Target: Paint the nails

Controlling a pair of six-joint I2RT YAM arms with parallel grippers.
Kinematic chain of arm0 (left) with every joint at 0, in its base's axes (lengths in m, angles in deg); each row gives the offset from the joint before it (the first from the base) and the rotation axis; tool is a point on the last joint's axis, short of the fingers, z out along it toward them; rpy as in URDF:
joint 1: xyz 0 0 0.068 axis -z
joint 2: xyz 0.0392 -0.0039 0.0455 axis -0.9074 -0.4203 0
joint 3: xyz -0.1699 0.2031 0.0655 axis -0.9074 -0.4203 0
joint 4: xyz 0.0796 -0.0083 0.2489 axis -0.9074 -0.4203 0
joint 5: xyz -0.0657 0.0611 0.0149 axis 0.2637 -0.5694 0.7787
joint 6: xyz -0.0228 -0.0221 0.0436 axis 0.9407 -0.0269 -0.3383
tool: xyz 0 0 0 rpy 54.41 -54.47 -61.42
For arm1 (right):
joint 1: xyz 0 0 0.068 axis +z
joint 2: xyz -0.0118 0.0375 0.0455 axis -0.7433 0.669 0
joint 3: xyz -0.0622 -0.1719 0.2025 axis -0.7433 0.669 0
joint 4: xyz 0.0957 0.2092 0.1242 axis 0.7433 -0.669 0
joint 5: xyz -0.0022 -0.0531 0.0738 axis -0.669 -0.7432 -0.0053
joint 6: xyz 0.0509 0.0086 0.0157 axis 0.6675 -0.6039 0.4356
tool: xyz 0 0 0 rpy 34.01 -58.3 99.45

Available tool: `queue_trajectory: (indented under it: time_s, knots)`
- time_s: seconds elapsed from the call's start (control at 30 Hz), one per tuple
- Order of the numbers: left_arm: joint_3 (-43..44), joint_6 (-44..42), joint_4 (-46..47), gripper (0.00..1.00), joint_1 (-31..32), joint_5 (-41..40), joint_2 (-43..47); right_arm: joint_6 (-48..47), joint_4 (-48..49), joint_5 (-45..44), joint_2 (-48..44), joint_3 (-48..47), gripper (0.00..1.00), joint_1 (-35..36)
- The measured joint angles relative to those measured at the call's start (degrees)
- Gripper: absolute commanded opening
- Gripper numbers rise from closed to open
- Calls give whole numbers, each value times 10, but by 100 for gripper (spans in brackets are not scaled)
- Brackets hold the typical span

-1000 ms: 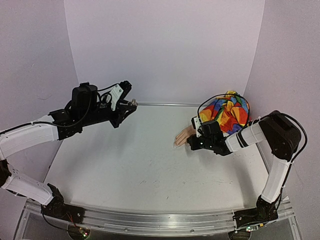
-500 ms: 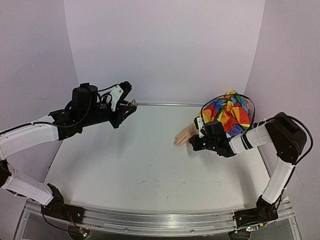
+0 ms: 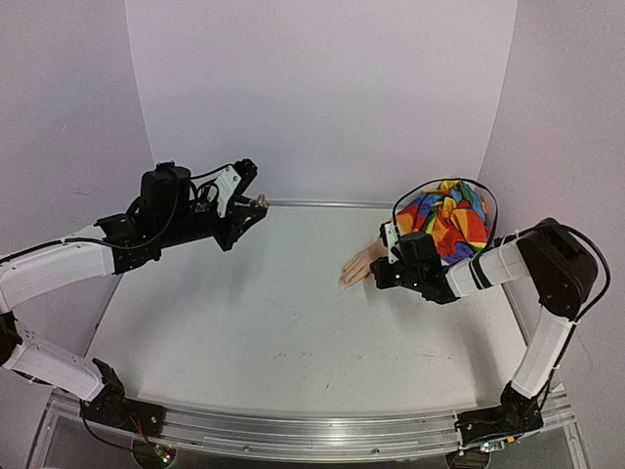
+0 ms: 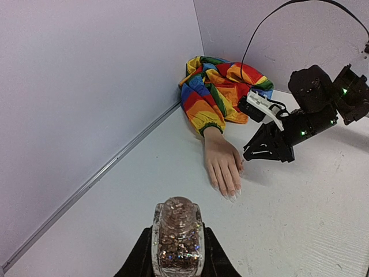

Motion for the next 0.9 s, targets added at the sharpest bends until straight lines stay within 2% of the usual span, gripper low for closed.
queue_trajectory:
  time_s: [0.9]
  knots:
    - [0, -2, 0, 0, 0, 0, 0, 0, -1, 1, 28, -9, 0, 0]
